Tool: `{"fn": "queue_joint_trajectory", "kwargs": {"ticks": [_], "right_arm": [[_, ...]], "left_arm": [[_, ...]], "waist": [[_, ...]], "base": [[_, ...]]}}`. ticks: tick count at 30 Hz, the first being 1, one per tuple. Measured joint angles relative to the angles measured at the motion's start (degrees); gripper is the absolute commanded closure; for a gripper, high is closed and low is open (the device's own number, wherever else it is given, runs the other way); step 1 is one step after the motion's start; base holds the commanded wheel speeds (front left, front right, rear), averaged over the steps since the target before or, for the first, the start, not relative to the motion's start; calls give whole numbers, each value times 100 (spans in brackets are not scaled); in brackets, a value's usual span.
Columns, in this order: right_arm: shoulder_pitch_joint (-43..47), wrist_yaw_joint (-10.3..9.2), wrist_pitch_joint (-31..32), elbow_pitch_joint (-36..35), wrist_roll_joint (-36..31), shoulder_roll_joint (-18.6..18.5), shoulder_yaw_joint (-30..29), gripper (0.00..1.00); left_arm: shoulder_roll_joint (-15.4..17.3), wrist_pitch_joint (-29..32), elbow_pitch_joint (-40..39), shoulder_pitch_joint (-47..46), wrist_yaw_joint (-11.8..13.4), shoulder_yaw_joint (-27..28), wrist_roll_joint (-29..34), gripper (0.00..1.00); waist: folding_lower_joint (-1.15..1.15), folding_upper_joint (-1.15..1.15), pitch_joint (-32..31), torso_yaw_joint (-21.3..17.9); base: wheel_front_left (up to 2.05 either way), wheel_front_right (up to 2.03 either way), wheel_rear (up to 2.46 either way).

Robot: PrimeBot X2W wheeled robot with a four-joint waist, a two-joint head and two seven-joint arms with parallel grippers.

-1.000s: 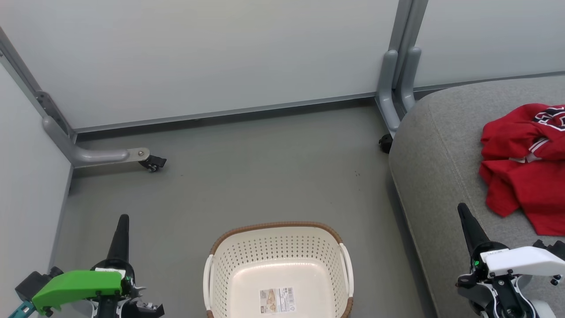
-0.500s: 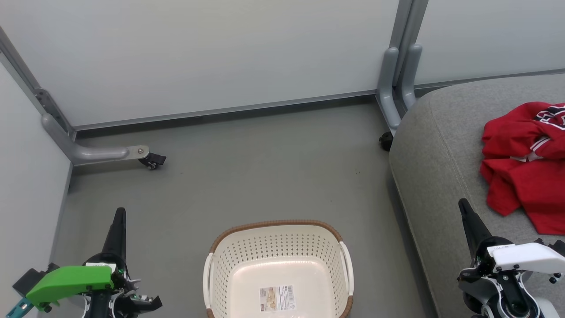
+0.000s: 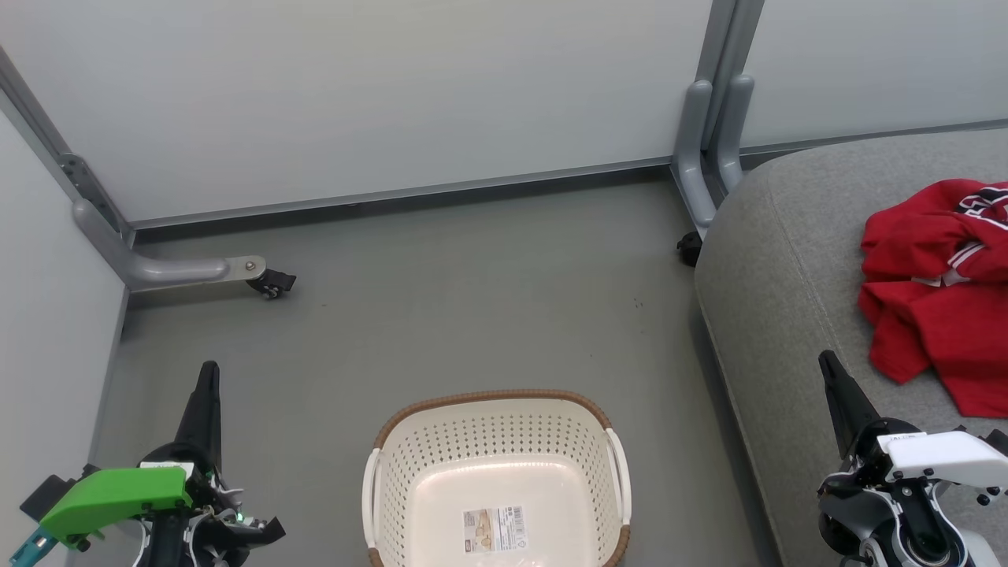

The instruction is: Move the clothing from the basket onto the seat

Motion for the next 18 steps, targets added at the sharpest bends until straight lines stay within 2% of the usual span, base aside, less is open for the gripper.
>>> {"fn": "queue_joint_trajectory", "kwargs": {"ticks": [18], "right_arm": [[-2, 0, 18, 2, -2, 19, -25, 100]], "left_arm": [[-20, 18, 1, -2, 0, 30, 5, 100]], "waist": [[0, 0, 0, 0]], "base": [[0, 0, 0]]}}
